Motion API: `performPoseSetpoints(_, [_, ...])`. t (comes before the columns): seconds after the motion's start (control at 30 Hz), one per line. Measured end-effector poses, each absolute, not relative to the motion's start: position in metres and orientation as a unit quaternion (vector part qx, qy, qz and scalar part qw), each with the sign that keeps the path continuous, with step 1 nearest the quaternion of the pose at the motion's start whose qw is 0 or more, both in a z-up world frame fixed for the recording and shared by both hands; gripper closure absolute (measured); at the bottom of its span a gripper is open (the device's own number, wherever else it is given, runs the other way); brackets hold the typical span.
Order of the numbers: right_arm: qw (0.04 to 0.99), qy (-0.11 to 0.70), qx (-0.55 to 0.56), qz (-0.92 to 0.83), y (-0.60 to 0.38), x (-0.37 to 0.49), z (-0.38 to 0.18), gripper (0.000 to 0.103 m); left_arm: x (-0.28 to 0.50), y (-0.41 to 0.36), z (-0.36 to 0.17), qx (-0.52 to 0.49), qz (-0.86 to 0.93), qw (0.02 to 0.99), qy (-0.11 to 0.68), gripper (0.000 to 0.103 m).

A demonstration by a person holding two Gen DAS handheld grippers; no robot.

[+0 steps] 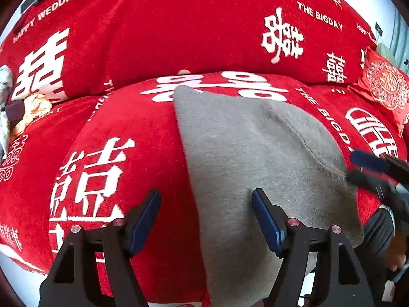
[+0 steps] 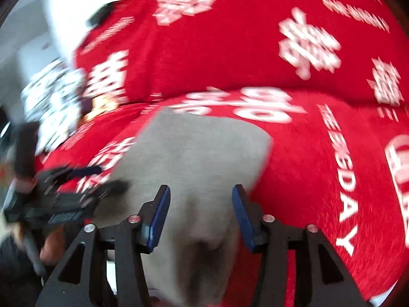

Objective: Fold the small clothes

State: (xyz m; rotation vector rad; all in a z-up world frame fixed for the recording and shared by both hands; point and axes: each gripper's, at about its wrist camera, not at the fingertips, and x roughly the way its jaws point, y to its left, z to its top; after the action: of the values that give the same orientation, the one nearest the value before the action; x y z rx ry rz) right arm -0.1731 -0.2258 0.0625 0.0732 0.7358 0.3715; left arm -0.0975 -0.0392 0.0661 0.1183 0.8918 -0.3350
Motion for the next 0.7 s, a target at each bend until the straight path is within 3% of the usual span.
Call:
performPoseSetpoints(0.13, [0.898, 0.379, 0.002, 0.222, -0.203, -0.179, 0.042, 0.046, -0.089, -0.035, 0.047, 0.061, -0.141, 0.878, 0.453, 0.026])
performPoseSetpoints(0.2, [0.891, 0.404, 0.008, 0.209, -0.204, -0.173, 0.022, 0.047, -0.088, -0.033, 0.043, 0.059, -0.129, 0.882, 0.45, 0.013])
performPoseSetpoints(0.23, [0.889, 0.407, 0.016, 0.212, -0.206, -0.17, 0.017, 0.047, -0.088, -0.033, 0.041, 0.064, -0.126, 0.883, 0.447, 0.011])
performPoseSetpoints(0.5, [0.896, 0.378, 0.039, 0.229, -0.222, -0.154, 0.047, 0.045, -0.068, -0.044, 0.059, 0.073, -0.135, 0.881, 0.448, 0.011])
performPoseSetpoints(0.7, [0.885, 0.418, 0.066, 0.194, -0.242, -0.069, 0.044, 0.044, -0.007, -0.076, 0.05, 0.092, -0.125, 0.857, 0.492, 0.011])
